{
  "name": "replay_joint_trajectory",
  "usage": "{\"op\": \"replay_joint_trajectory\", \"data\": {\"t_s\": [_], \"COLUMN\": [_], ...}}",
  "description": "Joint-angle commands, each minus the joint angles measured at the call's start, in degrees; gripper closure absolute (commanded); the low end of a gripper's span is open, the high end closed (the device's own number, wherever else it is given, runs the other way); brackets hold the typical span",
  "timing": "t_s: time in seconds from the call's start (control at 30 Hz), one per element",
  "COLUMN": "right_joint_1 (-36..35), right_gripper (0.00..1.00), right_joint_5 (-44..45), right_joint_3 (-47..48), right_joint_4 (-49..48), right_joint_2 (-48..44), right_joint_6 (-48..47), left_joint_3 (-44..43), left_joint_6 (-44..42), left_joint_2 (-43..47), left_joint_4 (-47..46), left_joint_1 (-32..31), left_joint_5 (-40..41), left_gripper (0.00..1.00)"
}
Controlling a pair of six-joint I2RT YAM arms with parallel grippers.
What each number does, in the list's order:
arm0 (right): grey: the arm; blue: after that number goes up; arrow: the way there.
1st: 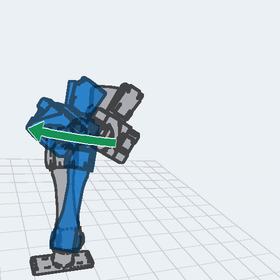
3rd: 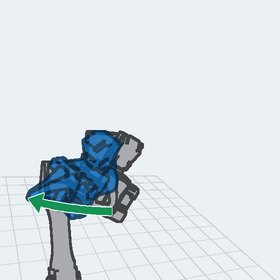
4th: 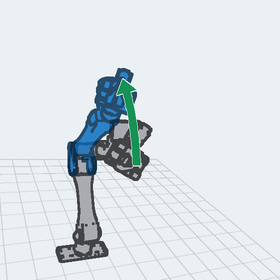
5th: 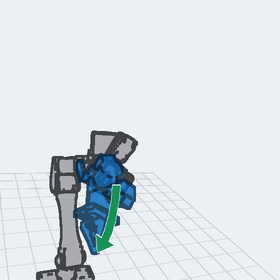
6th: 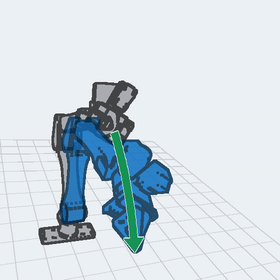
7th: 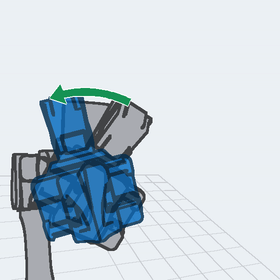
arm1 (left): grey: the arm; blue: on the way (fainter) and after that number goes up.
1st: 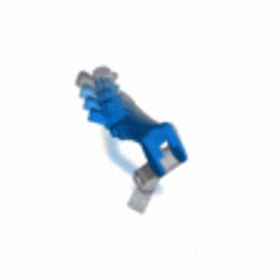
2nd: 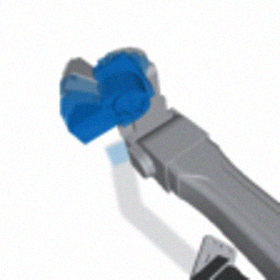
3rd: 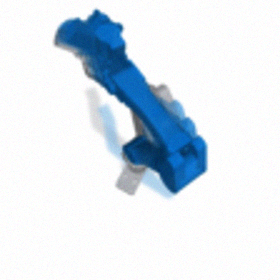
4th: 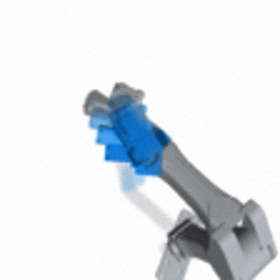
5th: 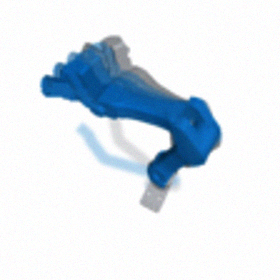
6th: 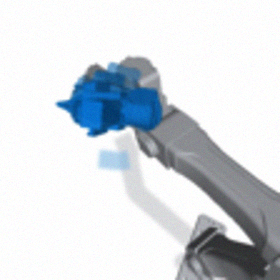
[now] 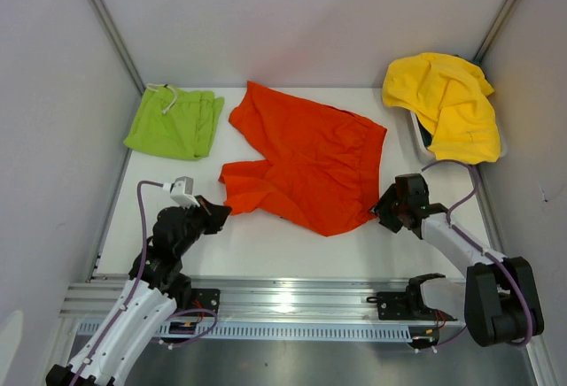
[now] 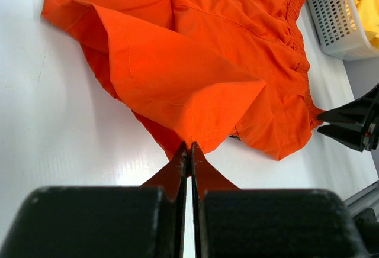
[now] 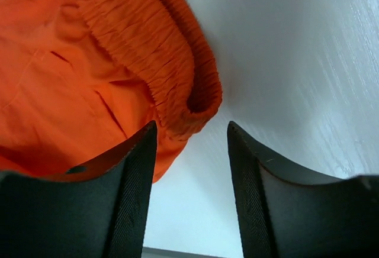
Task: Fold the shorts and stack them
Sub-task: Fold the shorts
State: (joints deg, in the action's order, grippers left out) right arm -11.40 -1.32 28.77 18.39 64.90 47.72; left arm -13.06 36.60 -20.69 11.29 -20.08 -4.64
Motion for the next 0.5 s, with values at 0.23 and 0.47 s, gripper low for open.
{"op": "replay_joint_trajectory", "data": {"t_s": [0.23, 0.47], "right_joint_1": [1.0, 8.2], "right_gripper": [0.96, 1.00], "right_joint_5": [4.8, 5.3], "right_joint_3": [-1.5, 0.2], "right_joint_4": [-6.4, -0.5], "right_joint_2": [3.0, -2.2], "right_joint_6": [2.1, -0.9], "left_joint_3": [-1.5, -1.1], "left_joint_6": [-0.6, -0.3], "left_joint_2": [0.3, 1.2], "left_joint_4": [1.3, 2.3], "left_joint_1": [0.2, 0.2], "left_joint_5": [0.4, 1.0], "left_gripper": [1.00, 1.00]}}
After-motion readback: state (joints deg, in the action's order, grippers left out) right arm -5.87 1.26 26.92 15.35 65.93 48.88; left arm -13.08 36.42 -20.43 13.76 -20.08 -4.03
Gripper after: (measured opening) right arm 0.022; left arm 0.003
